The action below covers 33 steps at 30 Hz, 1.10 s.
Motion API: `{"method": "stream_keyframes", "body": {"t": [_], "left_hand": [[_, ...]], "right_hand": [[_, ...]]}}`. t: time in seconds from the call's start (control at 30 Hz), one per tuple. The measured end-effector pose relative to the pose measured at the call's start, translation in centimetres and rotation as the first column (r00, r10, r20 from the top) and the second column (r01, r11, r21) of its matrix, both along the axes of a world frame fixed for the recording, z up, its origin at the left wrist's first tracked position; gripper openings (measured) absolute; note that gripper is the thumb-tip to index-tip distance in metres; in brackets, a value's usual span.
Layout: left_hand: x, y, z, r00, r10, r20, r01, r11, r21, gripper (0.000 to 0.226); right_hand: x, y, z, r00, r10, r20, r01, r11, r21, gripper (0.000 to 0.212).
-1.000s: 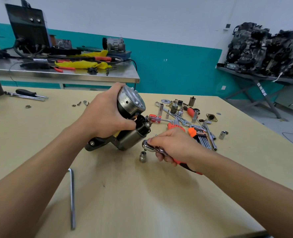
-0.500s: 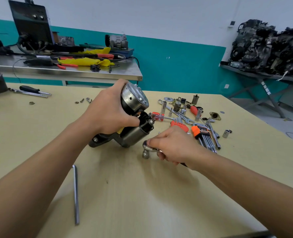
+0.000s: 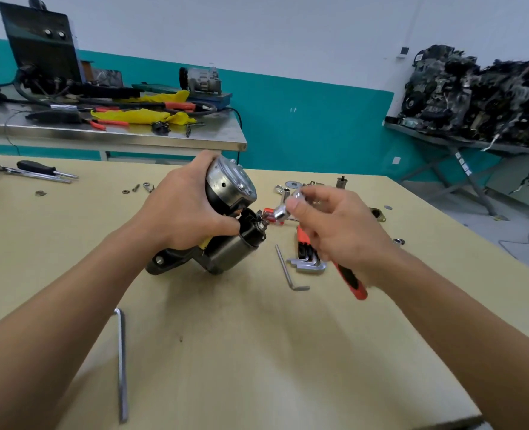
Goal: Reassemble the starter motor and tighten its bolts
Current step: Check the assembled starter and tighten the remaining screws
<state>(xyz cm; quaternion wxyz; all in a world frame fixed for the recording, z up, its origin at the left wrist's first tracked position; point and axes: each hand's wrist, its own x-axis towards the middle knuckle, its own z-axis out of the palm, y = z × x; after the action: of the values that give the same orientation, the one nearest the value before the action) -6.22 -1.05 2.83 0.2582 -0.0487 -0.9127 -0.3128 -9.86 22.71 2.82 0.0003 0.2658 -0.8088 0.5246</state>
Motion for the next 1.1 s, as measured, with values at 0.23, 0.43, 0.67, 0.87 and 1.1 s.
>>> {"method": "stream_keyframes", "body": {"t": [0.23, 0.43, 0.67, 0.87, 1.1], "left_hand": [[0.0, 0.0, 0.2, 1.000, 0.001, 0.011, -0.001, 1.000, 0.000, 0.092], [0.1, 0.1, 0.3, 1.000, 0.002, 0.020, -0.002, 1.000, -0.003, 0.090], [0.3, 0.1, 0.2, 1.000, -0.001, 0.007, 0.001, 1.000, 0.009, 0.086], [0.5, 0.1, 0.1, 1.000, -0.026, 0.001, 0.026, 1.000, 0.015, 0.086], [0.7, -0.5, -0.1, 0.992, -0.124, -0.014, 0.125, 0.991, 0.043, 0.085]], "right_hand": [[-2.1, -0.7, 0.2, 0.972, 0.224, -0.069, -0.212, 0.965, 0.153, 0.010], [-2.1, -1.0, 0.7, 0.947, 0.309, -0.083, -0.254, 0.883, 0.395, 0.009], [-1.4, -1.5, 2.8, 0.948, 0.291, -0.126, -0.159, 0.781, 0.604, 0.020], [-0.5, -3.2, 3.1, 0.974, -0.013, 0.226, -0.083, 0.907, 0.412, 0.025], [-0.5, -2.0, 3.9, 0.973, -0.006, 0.231, -0.082, 0.927, 0.367, 0.026]]}}
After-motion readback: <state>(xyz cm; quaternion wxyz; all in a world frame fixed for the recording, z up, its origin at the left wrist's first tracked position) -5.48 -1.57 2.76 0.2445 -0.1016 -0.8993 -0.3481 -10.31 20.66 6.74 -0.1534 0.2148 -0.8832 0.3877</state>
